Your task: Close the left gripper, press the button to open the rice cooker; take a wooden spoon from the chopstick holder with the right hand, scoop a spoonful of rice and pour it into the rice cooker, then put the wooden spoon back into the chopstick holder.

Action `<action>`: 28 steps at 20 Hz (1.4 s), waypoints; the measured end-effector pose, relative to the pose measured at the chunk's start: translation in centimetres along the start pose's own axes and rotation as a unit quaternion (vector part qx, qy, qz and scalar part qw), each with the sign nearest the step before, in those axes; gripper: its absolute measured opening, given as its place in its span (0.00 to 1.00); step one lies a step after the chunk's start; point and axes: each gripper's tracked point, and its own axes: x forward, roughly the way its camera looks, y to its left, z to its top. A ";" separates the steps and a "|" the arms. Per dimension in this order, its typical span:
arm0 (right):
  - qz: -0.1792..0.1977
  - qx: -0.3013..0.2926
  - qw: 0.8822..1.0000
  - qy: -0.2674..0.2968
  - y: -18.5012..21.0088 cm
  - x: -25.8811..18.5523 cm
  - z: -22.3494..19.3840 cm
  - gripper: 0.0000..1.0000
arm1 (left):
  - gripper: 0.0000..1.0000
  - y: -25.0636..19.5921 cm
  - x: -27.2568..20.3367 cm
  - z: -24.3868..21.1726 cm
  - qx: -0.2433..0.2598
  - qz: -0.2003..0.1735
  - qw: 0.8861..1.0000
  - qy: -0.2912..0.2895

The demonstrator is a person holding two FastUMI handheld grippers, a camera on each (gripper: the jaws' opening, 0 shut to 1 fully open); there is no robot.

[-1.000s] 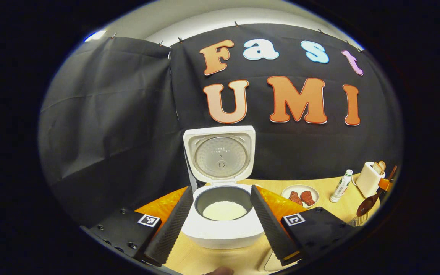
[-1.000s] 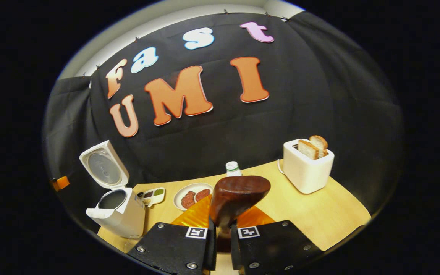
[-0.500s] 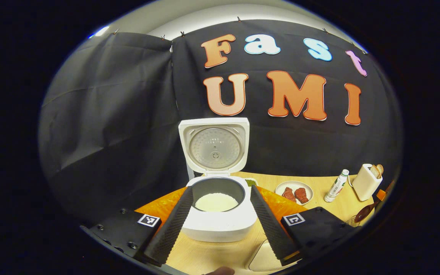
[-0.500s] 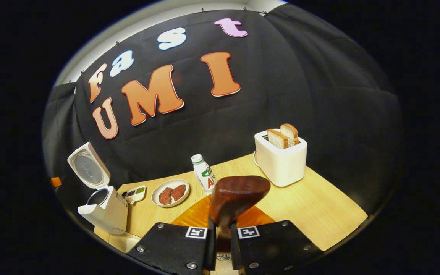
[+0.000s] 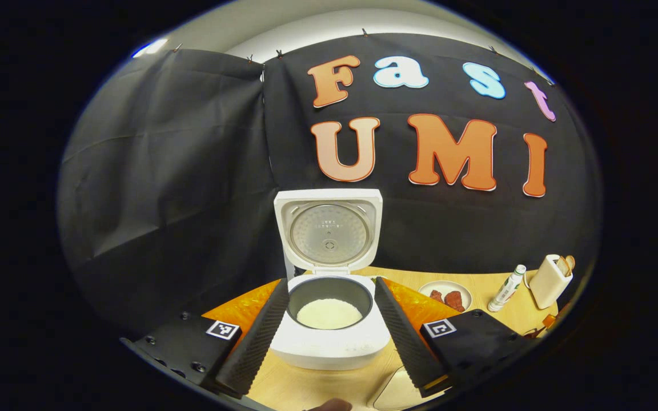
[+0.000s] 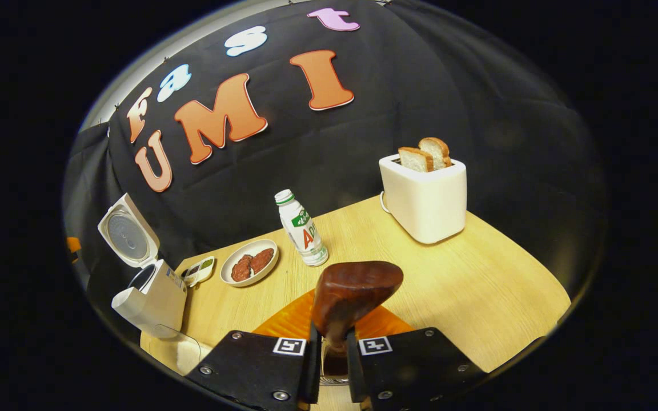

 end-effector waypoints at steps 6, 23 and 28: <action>-0.054 0.008 0.998 0.041 -2.7 0.2 -1.5 0.24 | 0.98 1.6 4.9 7.9 -0.030 -0.011 0.999 -0.038; -0.151 -0.034 0.985 -0.072 -2.0 -14.5 7.9 0.86 | 0.98 -1.5 26.8 13.5 0.029 -0.047 0.998 0.028; -0.146 -0.027 0.983 -0.105 -0.8 -17.5 10.0 0.86 | 0.98 -0.3 30.3 10.7 -0.016 -0.021 0.994 0.107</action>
